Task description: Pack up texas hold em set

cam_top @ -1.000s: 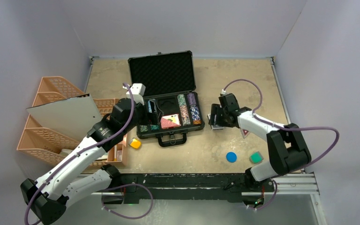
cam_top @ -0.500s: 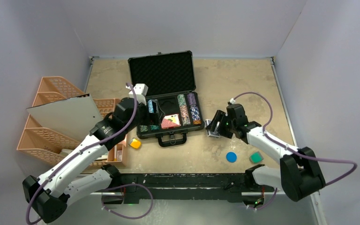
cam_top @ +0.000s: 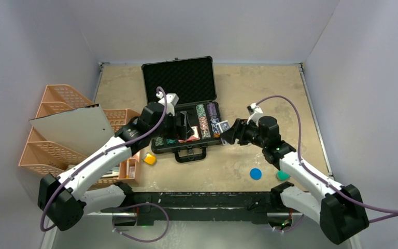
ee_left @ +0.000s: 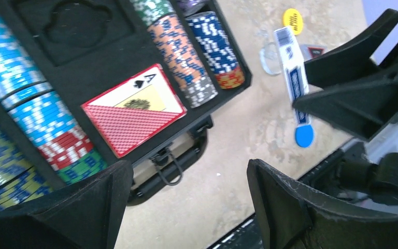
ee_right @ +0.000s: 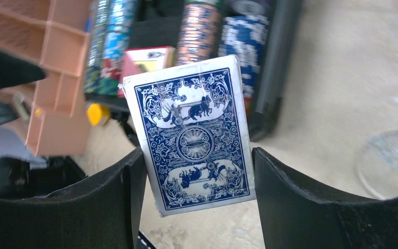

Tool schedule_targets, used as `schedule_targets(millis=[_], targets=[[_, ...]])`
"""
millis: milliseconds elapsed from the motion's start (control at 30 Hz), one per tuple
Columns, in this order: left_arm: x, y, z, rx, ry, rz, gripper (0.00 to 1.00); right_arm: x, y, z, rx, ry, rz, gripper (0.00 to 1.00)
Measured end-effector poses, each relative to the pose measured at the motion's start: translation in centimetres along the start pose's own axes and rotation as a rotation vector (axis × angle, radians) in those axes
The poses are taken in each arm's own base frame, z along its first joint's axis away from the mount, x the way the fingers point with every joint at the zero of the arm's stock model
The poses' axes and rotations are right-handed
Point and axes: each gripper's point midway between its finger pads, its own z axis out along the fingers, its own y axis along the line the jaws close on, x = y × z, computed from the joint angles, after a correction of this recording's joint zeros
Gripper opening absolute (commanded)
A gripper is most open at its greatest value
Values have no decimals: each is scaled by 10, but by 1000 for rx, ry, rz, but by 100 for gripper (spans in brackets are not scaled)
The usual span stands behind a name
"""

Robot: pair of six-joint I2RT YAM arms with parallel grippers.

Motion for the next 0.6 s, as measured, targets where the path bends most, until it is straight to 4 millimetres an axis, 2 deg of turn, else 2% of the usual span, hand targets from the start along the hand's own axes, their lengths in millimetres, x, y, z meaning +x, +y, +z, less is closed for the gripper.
schedule_targets(millis=[167, 300, 400, 467, 600], targets=[[-12, -18, 3, 109, 61, -61, 85, 3, 53, -2, -228, -15, -208, 47], [-27, -30, -6, 205, 77, -111, 85, 12, 83, -3, -364, -21, -368, 46], [-28, -43, -13, 283, 105, -141, 85, 16, 91, -1, -421, -22, -447, 47], [-24, -53, -16, 340, 138, -165, 80, 19, 95, 0, -449, -23, -493, 47], [-5, -67, -15, 458, 230, -231, 78, 24, 100, 1, -483, -31, -574, 48]])
